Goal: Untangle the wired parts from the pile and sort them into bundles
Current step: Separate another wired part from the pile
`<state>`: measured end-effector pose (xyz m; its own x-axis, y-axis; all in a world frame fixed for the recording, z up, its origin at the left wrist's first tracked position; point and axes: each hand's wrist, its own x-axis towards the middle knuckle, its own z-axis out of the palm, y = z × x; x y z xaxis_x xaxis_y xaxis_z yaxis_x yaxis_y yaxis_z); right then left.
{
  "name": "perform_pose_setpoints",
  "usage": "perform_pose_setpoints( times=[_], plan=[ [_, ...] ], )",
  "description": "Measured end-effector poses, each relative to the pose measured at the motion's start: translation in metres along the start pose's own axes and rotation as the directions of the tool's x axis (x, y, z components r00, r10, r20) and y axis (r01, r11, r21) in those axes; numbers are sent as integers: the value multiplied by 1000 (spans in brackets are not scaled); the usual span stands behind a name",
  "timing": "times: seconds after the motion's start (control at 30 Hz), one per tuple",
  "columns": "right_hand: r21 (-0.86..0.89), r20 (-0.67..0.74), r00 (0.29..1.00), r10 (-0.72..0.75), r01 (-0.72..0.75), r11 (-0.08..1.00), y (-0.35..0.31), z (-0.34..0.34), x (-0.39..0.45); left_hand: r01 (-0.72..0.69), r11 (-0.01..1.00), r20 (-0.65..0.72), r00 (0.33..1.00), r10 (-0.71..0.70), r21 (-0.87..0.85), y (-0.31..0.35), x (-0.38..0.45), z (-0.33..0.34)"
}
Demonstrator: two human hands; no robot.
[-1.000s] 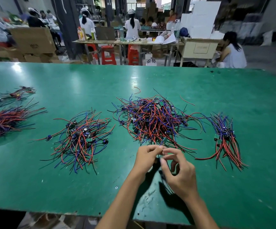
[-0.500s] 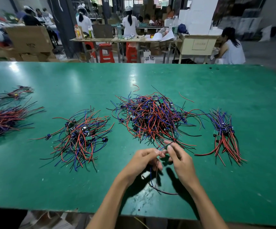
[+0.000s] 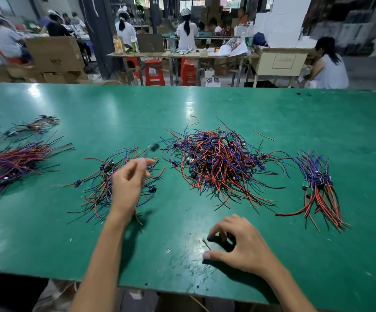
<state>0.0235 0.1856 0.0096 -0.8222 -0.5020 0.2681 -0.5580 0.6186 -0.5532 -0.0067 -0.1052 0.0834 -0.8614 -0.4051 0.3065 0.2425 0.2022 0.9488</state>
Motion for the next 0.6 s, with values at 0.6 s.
perform_pose_setpoints(
  times=[0.6],
  plan=[
    [-407,-288,958,-18,-105,907,-4,13,10,-195,686,101,979,175,701,-8,-59,39]
  ],
)
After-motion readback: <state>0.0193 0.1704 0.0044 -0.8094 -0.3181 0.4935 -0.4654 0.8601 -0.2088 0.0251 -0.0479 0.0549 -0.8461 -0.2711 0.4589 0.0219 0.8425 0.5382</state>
